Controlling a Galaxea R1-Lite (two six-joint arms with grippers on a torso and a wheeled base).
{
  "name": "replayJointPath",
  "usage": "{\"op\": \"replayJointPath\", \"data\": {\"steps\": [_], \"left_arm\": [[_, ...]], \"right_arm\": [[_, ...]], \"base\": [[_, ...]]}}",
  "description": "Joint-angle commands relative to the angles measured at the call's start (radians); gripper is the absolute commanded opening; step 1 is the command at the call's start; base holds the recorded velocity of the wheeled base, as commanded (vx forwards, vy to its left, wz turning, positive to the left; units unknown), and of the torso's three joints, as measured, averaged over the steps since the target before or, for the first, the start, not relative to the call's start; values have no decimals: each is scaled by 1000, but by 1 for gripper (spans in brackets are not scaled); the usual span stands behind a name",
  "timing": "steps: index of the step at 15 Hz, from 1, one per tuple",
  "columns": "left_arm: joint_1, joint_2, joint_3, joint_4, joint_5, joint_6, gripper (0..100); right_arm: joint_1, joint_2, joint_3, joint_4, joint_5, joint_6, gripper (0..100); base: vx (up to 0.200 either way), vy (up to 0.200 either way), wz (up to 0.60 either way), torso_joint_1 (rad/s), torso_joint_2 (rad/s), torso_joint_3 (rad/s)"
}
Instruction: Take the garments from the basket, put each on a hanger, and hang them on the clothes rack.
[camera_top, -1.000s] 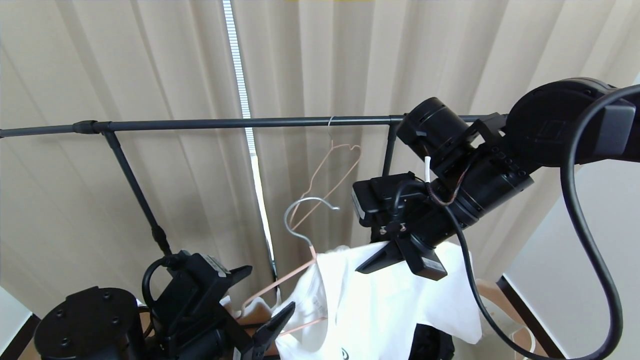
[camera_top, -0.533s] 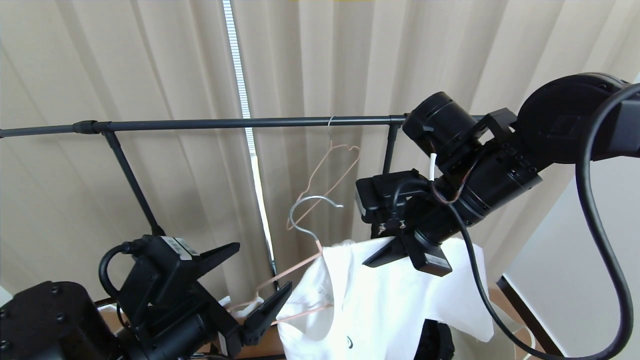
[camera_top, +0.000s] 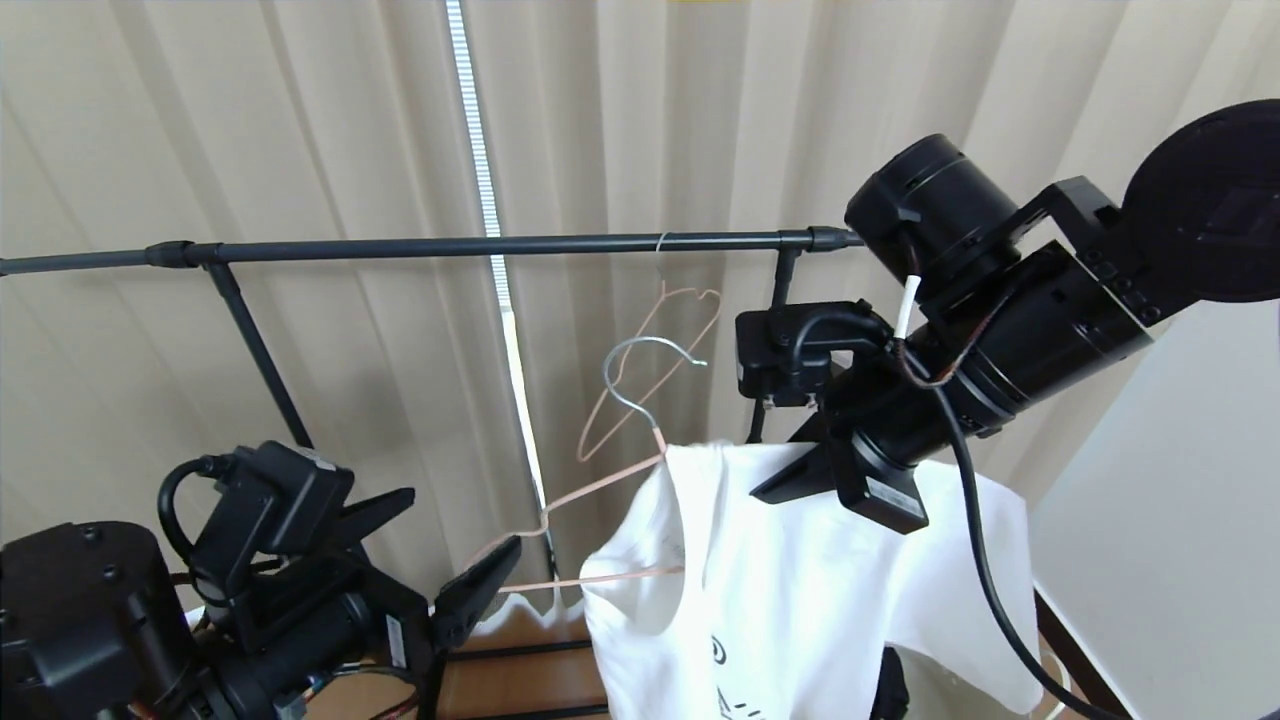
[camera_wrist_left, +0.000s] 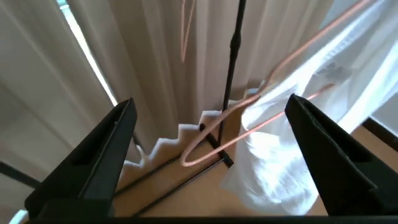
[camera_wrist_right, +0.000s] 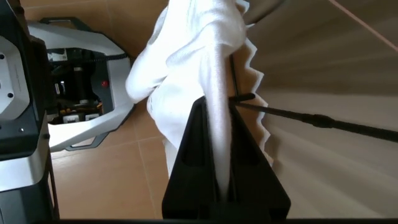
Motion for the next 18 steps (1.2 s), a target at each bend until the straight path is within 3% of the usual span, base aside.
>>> {"op": "replayJointPath", "data": {"steps": [1, 3, 6, 11, 13, 18], "left_arm": [[3, -56, -20, 148, 24, -51, 100], [-3, -48, -47, 310, 26, -155, 100], [-29, 36, -95, 389, 35, -327, 100], [-66, 170, -165, 403, 41, -488, 100], [-95, 257, -239, 402, 95, -542, 100], [-120, 340, -380, 395, 132, -600, 100]], "right_arm": [[-7, -65, 23, -2, -18, 50, 0], [-8, -75, 23, -13, -49, 161, 0], [-7, -114, 98, -123, -47, 225, 0], [-7, -174, 234, -289, -49, 245, 0], [-2, -187, 251, -315, -47, 277, 0], [15, -198, 260, -335, -49, 310, 0]], "base": [[0, 0, 0, 0, 0, 0], [0, 0, 0, 0, 0, 0], [0, 0, 0, 0, 0, 0], [0, 0, 0, 0, 0, 0], [0, 0, 0, 0, 0, 0], [0, 0, 0, 0, 0, 0]]}}
